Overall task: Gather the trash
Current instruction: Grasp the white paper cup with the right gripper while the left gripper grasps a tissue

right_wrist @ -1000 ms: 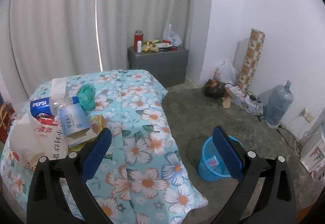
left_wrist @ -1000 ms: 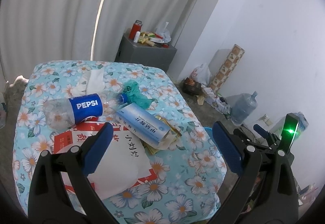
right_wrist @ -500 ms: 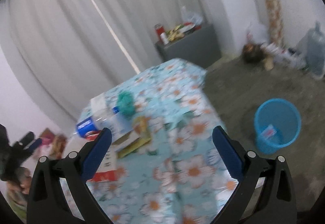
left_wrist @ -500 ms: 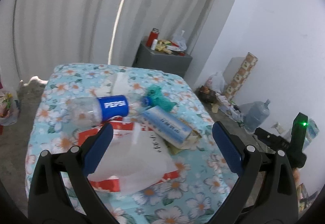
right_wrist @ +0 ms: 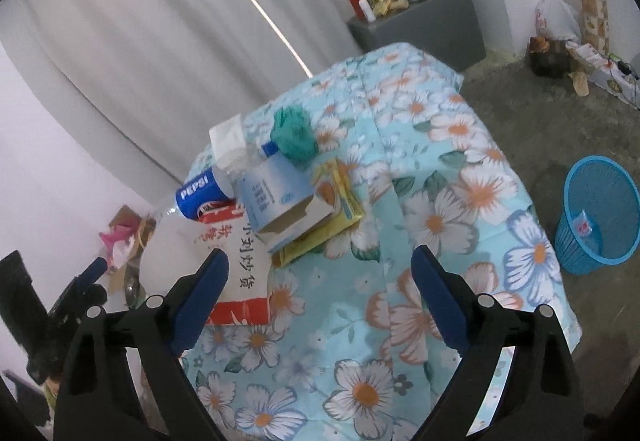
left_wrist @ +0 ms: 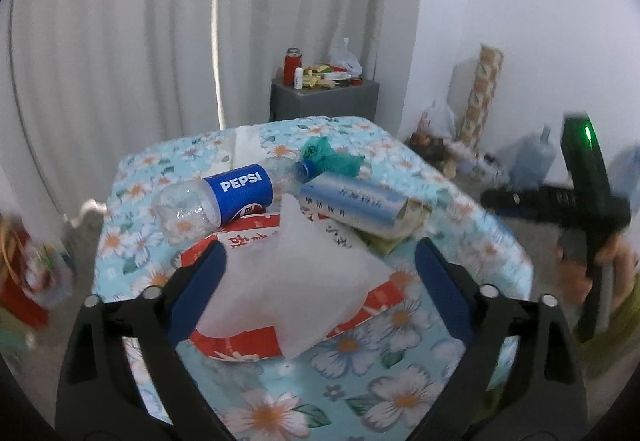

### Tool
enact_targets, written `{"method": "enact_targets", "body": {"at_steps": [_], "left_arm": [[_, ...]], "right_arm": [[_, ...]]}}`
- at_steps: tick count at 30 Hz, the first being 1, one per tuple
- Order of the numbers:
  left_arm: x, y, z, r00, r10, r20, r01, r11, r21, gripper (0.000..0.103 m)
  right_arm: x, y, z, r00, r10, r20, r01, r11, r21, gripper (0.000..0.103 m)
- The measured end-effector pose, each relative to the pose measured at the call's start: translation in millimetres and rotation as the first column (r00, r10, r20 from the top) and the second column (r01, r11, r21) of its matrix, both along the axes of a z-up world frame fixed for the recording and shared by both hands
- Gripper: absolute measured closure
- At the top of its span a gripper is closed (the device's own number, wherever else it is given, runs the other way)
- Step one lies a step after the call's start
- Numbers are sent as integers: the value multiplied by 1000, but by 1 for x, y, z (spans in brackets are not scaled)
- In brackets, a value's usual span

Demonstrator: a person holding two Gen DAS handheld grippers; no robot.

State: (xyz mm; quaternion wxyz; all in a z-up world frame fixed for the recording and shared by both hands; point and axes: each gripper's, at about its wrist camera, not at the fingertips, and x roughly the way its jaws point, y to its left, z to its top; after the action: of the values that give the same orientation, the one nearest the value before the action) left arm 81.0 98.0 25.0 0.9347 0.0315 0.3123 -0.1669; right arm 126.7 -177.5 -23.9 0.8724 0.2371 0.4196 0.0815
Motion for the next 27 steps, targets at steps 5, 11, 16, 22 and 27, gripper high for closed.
{"method": "enact_targets", "body": {"at_steps": [5, 11, 16, 22, 27], "left_arm": [[-13, -16, -17, 999, -50, 6, 49, 993, 106, 33], [-22, -33, -46, 999, -45, 21, 37, 952, 305, 48], [-22, -37, -62, 999, -32, 22, 21, 927, 375, 64], [-22, -33, -62, 999, -13, 34, -1, 915, 403, 99], [-26, -21, -35, 998, 0, 67, -21, 952, 306, 103]], "right_arm": [[5, 7, -10, 999, 14, -35, -14, 1000, -1, 15], [12, 18, -16, 997, 40, -58, -40, 999, -4, 16], [15, 24, -16, 997, 46, -61, -47, 999, -7, 16], [14, 27, -14, 997, 49, -64, -50, 999, -11, 16], [12, 27, -11, 998, 45, -54, -45, 999, -9, 16]]}}
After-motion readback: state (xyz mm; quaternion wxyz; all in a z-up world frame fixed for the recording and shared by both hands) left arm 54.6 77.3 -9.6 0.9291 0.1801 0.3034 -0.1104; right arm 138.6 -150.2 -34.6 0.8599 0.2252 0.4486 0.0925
